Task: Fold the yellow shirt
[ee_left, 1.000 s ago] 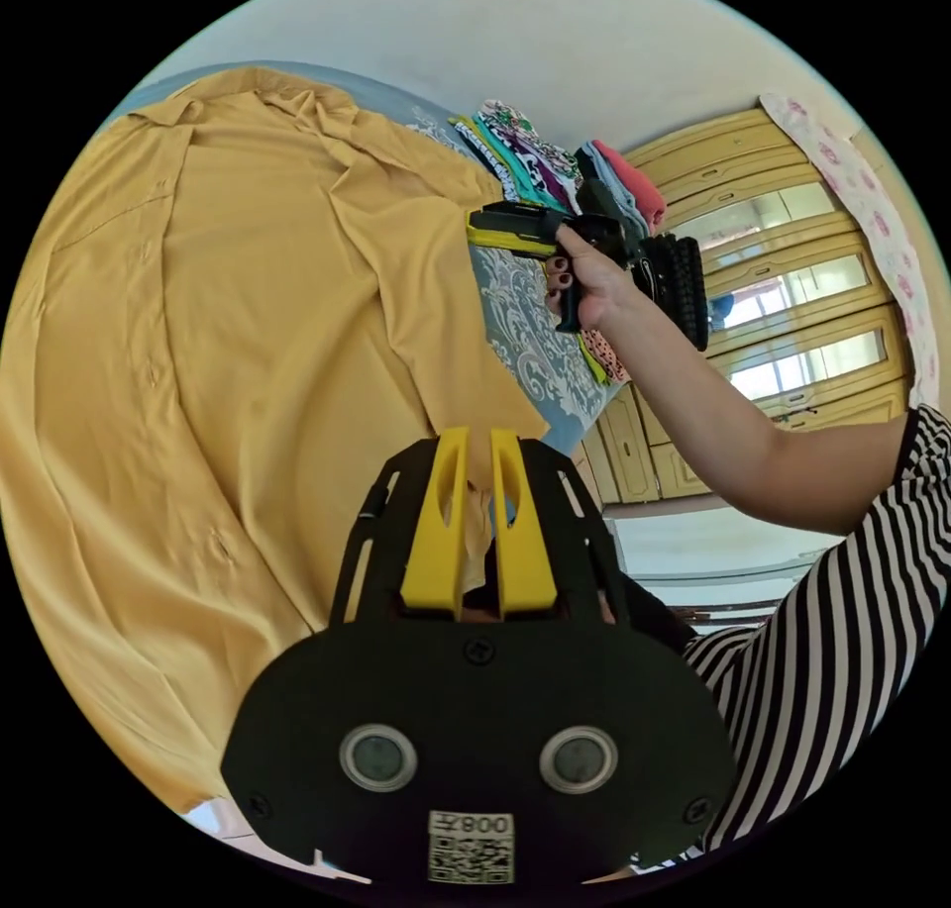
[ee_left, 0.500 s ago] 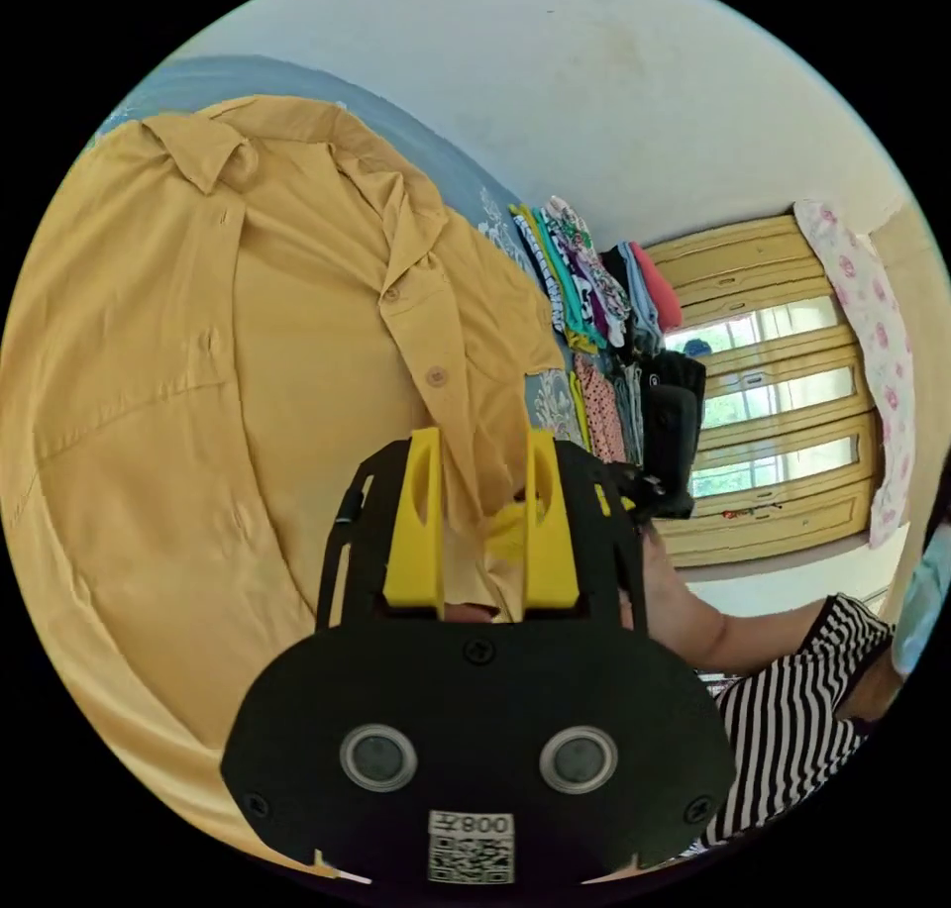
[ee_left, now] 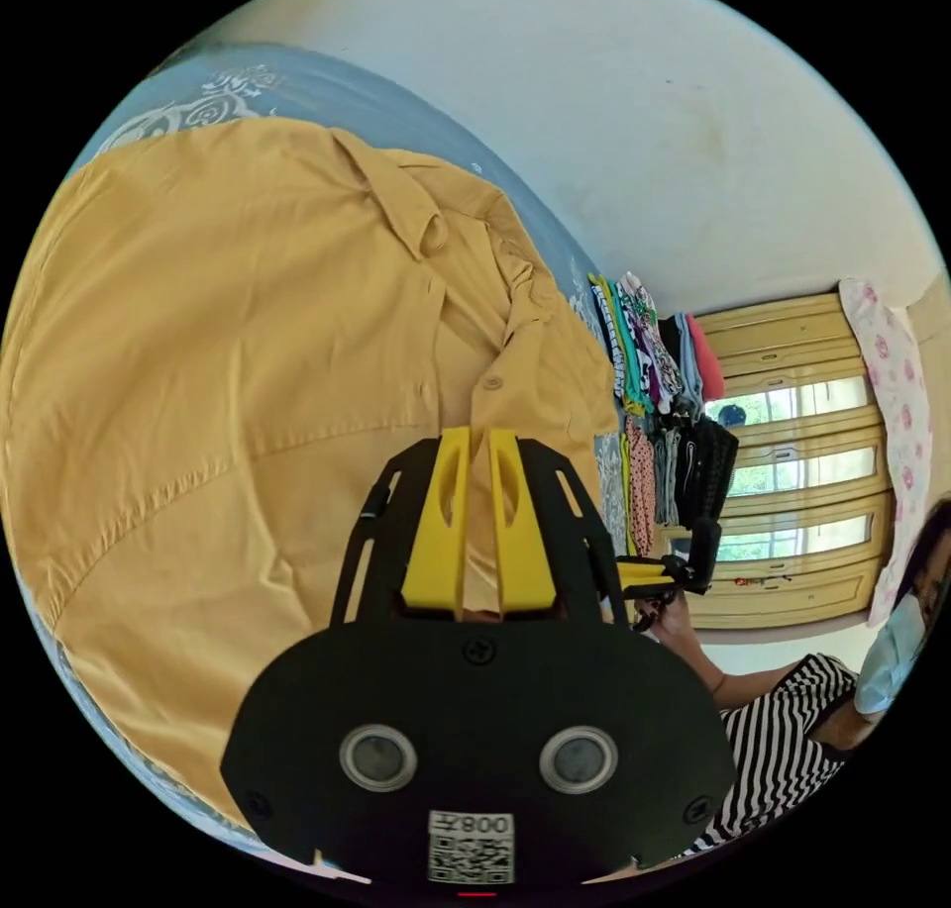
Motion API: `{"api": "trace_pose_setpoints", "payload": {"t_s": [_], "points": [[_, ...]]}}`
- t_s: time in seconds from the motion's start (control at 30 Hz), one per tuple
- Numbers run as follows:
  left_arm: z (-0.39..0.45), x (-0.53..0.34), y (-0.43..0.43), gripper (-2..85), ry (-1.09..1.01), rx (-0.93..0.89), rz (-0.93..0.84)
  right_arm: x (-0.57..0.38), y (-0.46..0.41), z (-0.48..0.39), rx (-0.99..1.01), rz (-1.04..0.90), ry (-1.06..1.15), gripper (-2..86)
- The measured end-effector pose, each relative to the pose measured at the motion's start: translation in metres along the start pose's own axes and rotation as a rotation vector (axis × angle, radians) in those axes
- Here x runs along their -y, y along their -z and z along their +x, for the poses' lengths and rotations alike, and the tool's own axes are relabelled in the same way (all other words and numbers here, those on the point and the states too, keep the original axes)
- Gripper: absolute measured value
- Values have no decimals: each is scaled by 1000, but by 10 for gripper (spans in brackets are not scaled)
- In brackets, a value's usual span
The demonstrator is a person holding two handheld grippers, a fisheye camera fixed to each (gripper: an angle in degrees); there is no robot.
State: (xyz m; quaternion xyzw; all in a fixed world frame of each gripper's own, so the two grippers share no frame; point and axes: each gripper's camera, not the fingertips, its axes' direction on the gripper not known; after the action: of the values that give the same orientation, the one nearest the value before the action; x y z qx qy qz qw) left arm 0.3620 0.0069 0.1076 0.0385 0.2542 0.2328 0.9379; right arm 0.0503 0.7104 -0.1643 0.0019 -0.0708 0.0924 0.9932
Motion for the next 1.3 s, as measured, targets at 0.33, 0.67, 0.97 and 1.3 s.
{"api": "trace_pose_setpoints", "payload": {"t_s": [0.33, 0.67, 0.97, 1.3], "points": [[32, -118, -10, 78, -59, -136, -75, -48, -9, -10, -144, -6, -70, 85], [95, -126, -88, 98, -196, 3, -309, -58, -30, -37, -258, -75, -62, 100], [59, -150, -88, 20, 18, -97, -275, -60, -39, -32, -239, -75, -108, 20], [47, -209, -20, 4, -21, -128, -170, -104, 33, 2, -202, 19, -232, 2]]}}
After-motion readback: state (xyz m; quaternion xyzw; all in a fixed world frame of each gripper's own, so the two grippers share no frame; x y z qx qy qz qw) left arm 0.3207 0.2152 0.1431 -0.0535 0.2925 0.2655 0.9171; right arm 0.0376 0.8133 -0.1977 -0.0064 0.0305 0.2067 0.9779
